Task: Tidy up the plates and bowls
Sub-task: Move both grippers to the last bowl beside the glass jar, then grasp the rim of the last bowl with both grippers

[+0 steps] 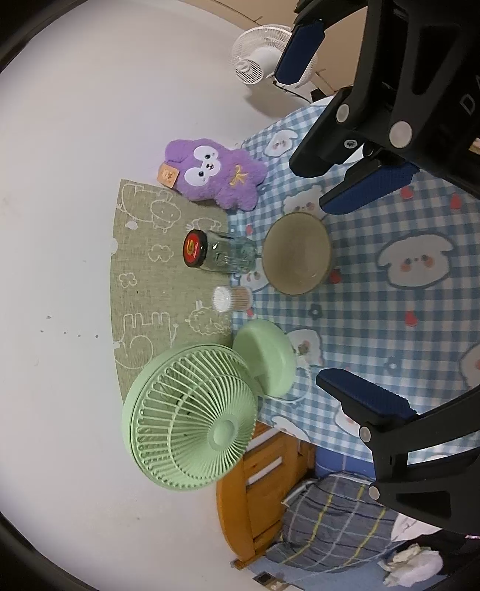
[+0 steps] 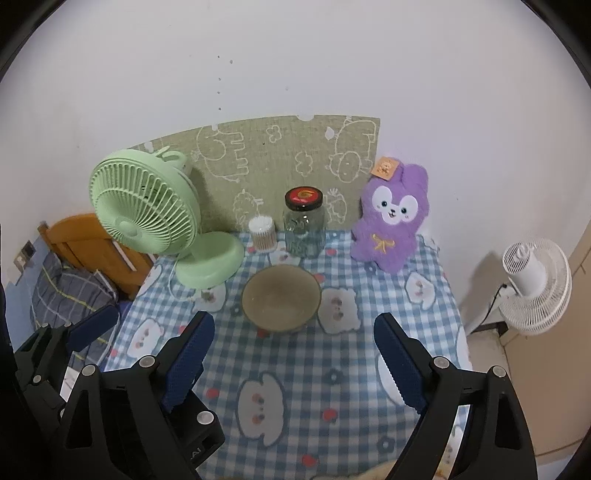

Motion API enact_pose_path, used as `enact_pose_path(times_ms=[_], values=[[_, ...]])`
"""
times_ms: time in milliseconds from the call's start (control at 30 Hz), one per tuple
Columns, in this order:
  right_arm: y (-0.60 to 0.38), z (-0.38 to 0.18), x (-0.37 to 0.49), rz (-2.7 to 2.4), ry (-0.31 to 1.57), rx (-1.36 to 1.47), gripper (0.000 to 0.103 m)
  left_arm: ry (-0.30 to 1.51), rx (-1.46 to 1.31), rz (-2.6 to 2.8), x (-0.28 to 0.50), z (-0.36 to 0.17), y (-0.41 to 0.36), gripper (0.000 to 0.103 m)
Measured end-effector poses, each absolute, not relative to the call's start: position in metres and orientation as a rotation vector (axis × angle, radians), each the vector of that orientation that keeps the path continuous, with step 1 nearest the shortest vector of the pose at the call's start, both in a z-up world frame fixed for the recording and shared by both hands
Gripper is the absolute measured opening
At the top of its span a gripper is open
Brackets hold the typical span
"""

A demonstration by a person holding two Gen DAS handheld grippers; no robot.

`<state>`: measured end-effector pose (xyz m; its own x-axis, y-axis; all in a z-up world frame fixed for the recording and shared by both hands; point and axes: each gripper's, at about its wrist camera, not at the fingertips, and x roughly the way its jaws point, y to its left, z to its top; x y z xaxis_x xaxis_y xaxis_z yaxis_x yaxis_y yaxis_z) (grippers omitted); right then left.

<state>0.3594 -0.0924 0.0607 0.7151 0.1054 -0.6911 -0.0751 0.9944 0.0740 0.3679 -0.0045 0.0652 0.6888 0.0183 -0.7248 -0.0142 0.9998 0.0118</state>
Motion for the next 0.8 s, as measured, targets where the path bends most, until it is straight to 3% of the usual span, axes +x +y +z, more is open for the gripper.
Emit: enact_pose_path(times_ms=[800], values=[[-0.088,0.004,0.463,0.086,0.807,0.062,0.09,0.859,-0.017,-0.034,0.477,0.008,0.009,0.087]])
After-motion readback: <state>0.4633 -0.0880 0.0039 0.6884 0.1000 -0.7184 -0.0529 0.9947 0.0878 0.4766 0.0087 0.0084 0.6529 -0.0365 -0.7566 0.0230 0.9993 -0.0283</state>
